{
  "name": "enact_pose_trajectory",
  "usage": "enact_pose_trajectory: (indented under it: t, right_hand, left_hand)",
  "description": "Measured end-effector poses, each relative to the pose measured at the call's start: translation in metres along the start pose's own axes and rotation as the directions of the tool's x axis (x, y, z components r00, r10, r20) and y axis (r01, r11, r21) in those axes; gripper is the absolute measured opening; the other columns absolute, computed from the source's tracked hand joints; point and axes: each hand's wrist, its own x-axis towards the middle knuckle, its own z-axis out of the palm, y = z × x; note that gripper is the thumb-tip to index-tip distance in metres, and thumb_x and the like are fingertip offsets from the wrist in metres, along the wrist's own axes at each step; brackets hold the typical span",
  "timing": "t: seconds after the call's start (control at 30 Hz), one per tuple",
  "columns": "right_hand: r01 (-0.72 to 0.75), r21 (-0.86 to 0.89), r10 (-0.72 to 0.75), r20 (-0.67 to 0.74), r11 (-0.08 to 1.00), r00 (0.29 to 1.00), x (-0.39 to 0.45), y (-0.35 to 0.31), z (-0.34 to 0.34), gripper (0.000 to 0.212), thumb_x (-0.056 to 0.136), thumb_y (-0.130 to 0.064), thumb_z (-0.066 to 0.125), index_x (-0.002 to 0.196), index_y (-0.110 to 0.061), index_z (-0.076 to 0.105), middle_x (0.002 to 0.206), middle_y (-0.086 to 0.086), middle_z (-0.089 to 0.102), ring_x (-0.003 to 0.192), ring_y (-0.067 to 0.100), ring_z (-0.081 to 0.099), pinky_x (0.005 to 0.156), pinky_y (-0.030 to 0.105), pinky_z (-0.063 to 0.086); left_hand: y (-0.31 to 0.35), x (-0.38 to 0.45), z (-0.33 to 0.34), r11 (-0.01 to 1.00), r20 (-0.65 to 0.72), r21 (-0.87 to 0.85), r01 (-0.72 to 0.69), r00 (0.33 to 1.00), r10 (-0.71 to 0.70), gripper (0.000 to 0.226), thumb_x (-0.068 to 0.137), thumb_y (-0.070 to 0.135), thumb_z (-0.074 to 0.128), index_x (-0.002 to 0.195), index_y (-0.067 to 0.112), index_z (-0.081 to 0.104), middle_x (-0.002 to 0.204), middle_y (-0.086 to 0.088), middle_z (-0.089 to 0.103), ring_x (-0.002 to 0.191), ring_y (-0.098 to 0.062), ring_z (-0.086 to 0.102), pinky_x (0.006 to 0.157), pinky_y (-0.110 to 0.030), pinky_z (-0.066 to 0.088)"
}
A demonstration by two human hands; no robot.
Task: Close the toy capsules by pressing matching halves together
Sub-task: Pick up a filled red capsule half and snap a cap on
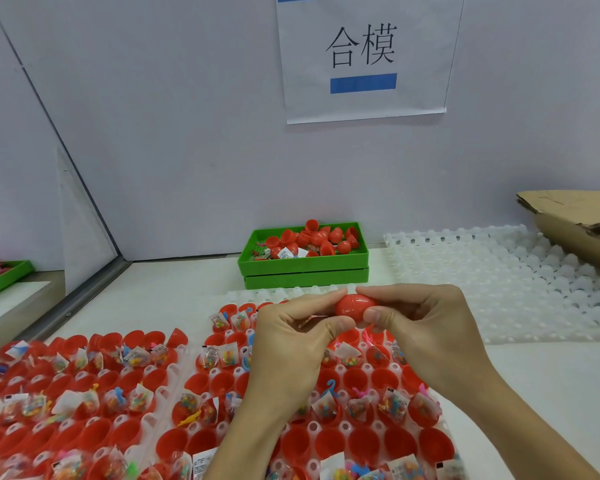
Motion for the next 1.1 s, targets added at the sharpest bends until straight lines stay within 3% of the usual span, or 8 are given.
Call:
enact_pose_trajectory:
  t: [0.4, 0.53, 0.6, 0.67, 0.77, 0.93, 1.1]
  right_hand:
    - [0.070, -0.057, -0.069, 0.020, 0.996, 0.997, -0.003, 0.001, 0.006, 0.044, 0.077, 0.015, 0.071, 0.086, -0.028, 0.077, 0.072, -0.010, 0.074, 0.069, 0.003, 0.069, 0.063, 0.012, 0.054]
    - [0.120, -0.179, -0.112, 0.055, 0.976, 0.992, -0.002, 0.003, 0.003, 0.042, 0.076, 0.014, 0.072, 0.088, -0.026, 0.079, 0.074, -0.014, 0.074, 0.071, 0.004, 0.070, 0.065, 0.012, 0.053]
    - [0.122, -0.247, -0.103, 0.085, 0.961, 0.991, -0.001, 0.002, 0.001, 0.036, 0.077, 0.011, 0.074, 0.092, -0.021, 0.080, 0.075, -0.017, 0.073, 0.073, 0.001, 0.069, 0.067, 0.010, 0.052]
    - [0.073, -0.203, -0.057, 0.086, 0.977, 0.995, 0.002, 0.000, -0.001, 0.036, 0.077, 0.009, 0.074, 0.094, -0.023, 0.079, 0.079, -0.017, 0.075, 0.076, 0.002, 0.072, 0.071, 0.013, 0.055]
    - [0.021, -0.057, -0.019, 0.033, 0.998, 0.999, 0.005, -0.003, -0.005, 0.039, 0.076, 0.011, 0.074, 0.087, -0.026, 0.077, 0.081, -0.008, 0.077, 0.077, 0.009, 0.075, 0.073, 0.019, 0.058]
    - [0.006, -0.028, -0.005, 0.033, 1.000, 0.999, 0.002, -0.001, -0.002, 0.036, 0.075, 0.005, 0.078, 0.092, -0.027, 0.075, 0.085, -0.009, 0.078, 0.080, 0.010, 0.075, 0.074, 0.020, 0.058]
    - [0.016, -0.056, -0.016, -0.005, 0.998, 1.000, 0.001, 0.001, -0.002, 0.034, 0.074, 0.004, 0.079, 0.094, -0.024, 0.077, 0.083, -0.011, 0.077, 0.078, 0.007, 0.074, 0.071, 0.017, 0.058]
  left_hand:
    - [-0.002, -0.004, 0.008, 0.986, -0.051, 0.136, -0.095, 0.993, 0.103, 0.043, 0.082, -0.022, 0.062, 0.097, 0.016, 0.076, 0.080, -0.002, 0.074, 0.071, -0.002, 0.070, 0.060, -0.012, 0.054]
    - [-0.003, -0.007, 0.010, 0.982, -0.022, 0.173, -0.079, 0.996, 0.084, 0.037, 0.081, -0.022, 0.063, 0.099, 0.007, 0.077, 0.081, 0.006, 0.074, 0.073, 0.001, 0.070, 0.060, -0.009, 0.053]
    - [-0.003, -0.008, 0.011, 0.981, 0.010, 0.185, -0.050, 0.999, 0.049, 0.034, 0.081, -0.016, 0.067, 0.102, 0.009, 0.077, 0.080, 0.015, 0.073, 0.075, 0.005, 0.070, 0.062, -0.006, 0.052]
    - [-0.002, -0.008, 0.012, 0.992, 0.015, 0.123, -0.003, 1.000, 0.001, 0.032, 0.081, -0.007, 0.074, 0.106, 0.014, 0.076, 0.085, 0.014, 0.075, 0.080, 0.003, 0.071, 0.064, -0.008, 0.053]
    - [0.003, -0.004, 0.009, 1.000, 0.023, 0.027, 0.010, 1.000, -0.010, 0.027, 0.081, 0.008, 0.078, 0.107, 0.016, 0.076, 0.093, 0.007, 0.077, 0.088, -0.008, 0.073, 0.070, -0.015, 0.056]
    - [0.002, -0.002, 0.004, 0.997, 0.020, 0.004, 0.079, 0.997, -0.079, 0.033, 0.074, 0.031, 0.078, 0.106, 0.024, 0.073, 0.099, 0.007, 0.076, 0.098, -0.010, 0.070, 0.087, -0.030, 0.057]
    - [0.003, -0.003, 0.004, 0.997, -0.001, -0.007, 0.071, 0.997, -0.071, 0.033, 0.068, 0.030, 0.079, 0.101, 0.026, 0.076, 0.093, 0.008, 0.077, 0.093, -0.008, 0.072, 0.080, -0.021, 0.057]
